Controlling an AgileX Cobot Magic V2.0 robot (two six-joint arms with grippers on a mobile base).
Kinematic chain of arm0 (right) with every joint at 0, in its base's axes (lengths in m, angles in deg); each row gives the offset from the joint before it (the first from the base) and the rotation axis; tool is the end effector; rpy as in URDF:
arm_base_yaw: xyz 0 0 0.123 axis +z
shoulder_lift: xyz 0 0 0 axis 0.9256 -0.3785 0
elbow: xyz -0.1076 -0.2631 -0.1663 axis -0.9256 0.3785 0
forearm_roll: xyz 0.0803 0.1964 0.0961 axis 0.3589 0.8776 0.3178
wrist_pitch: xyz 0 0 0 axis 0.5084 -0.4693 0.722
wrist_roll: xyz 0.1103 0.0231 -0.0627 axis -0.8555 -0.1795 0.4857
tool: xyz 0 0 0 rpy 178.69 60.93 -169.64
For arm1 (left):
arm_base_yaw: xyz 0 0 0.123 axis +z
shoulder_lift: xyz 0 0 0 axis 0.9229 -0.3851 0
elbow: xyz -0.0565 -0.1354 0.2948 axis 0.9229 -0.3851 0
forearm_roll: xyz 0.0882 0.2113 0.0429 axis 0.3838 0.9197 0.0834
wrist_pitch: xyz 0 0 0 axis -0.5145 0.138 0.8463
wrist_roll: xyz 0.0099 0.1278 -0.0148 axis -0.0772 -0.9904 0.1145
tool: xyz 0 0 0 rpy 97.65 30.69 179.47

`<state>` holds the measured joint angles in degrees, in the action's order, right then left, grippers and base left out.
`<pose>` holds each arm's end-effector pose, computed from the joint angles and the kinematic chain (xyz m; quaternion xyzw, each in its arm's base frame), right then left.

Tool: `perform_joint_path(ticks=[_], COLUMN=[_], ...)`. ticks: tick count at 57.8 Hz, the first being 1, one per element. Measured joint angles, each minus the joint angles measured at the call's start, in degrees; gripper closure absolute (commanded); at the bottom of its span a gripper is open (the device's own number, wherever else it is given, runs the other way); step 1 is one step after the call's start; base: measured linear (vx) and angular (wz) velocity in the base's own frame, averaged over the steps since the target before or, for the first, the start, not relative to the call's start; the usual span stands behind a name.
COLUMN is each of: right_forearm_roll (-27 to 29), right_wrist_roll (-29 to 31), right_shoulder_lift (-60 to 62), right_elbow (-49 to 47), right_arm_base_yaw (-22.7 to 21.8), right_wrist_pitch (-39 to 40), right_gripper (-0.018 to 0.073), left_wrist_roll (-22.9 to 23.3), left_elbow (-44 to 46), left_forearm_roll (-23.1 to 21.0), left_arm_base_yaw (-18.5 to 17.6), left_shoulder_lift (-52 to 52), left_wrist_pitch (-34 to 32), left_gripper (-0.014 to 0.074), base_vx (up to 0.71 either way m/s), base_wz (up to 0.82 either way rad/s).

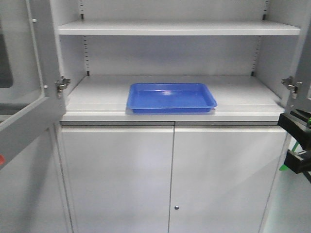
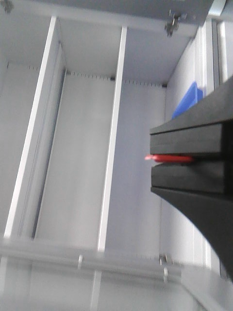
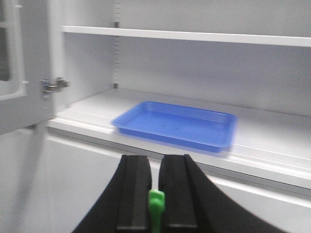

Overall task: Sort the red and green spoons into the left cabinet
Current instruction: 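Turn and drive up to the open white cabinet, then approach the blue tray on the cabinet shelf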

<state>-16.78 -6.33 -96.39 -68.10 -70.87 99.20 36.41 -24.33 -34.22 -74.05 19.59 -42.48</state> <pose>0.2184 0.0423 0.4119 -0.1423 0.6816 0.1239 0.7069 0.1121 -0.0321 0.4178 0.0265 0.5786 -0.1827 0.7945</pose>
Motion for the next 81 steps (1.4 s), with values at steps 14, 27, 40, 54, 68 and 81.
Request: perform_joint_path(ticks=[14, 27, 40, 54, 68, 81], right_forearm_roll=[0.00, 0.00, 0.00, 0.00, 0.00, 0.00], right_wrist_roll=[0.00, 0.00, 0.00, 0.00, 0.00, 0.00], right_shoulder_lift=[0.00, 0.00, 0.00, 0.00, 0.00, 0.00], right_elbow=[0.00, 0.00, 0.00, 0.00, 0.00, 0.00], right_arm_base_yaw=[0.00, 0.00, 0.00, 0.00, 0.00, 0.00], right_wrist_pitch=[-0.05, 0.00, 0.11, 0.18, 0.35, 0.35], right_gripper=[0.0568, 0.0568, 0.0568, 0.0568, 0.0568, 0.0568], left_wrist_roll=[0.00, 0.00, 0.00, 0.00, 0.00, 0.00], left_elbow=[0.00, 0.00, 0.00, 0.00, 0.00, 0.00], left_forearm_roll=[0.00, 0.00, 0.00, 0.00, 0.00, 0.00], left_arm_base_yaw=[0.00, 0.00, 0.00, 0.00, 0.00, 0.00], left_shoulder_lift=[0.00, 0.00, 0.00, 0.00, 0.00, 0.00], left_wrist_pitch=[0.00, 0.00, 0.00, 0.00, 0.00, 0.00], left_gripper=[0.0603, 0.0603, 0.0603, 0.0603, 0.0603, 0.0603], base_vx=[0.21, 0.25, 0.30, 0.33, 0.32, 0.30], base_wz=[-0.45, -0.20, -0.02, 0.00, 0.00, 0.04])
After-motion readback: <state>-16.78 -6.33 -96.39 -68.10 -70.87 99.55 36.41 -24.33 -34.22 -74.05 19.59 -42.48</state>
